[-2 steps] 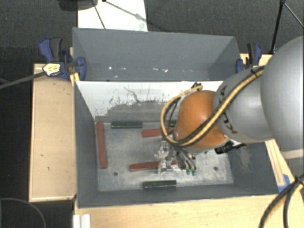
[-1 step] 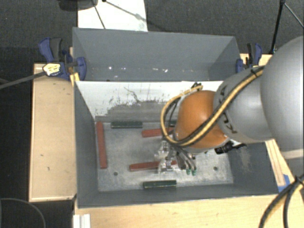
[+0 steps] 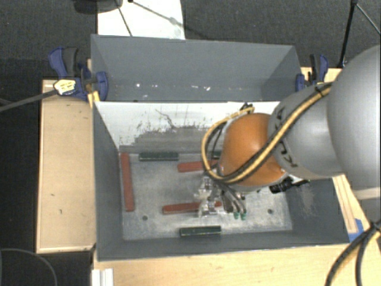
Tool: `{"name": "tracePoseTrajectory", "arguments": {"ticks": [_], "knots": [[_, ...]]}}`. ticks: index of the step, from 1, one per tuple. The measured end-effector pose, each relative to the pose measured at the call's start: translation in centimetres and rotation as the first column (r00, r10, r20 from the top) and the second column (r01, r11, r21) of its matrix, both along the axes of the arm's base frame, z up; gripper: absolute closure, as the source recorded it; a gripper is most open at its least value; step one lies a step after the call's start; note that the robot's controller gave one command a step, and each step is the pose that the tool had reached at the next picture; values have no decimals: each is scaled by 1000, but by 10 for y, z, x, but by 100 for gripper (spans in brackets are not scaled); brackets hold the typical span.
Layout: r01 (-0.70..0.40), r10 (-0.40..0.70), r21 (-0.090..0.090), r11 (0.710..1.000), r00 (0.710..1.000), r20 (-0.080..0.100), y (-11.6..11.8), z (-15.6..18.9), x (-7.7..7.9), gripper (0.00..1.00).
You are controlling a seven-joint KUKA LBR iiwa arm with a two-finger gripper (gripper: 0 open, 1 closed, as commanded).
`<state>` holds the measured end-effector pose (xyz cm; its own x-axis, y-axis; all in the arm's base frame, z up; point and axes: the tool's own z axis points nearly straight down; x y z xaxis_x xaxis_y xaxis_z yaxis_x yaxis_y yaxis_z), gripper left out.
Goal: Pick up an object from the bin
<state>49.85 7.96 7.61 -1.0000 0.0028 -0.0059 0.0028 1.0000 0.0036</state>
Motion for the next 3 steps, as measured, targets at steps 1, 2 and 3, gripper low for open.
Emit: {"name": "tracePoseTrajectory", "arguments": {"ticks": [1,2,3], "knots": [[0,0,-2,1000,1000,-4,0,6,-1,100],[1,-1,-3,1000,1000,-7,-1,15,-1,100],[2,-2,-4,1000,1000,-13,-1,31,-3,100]]}}
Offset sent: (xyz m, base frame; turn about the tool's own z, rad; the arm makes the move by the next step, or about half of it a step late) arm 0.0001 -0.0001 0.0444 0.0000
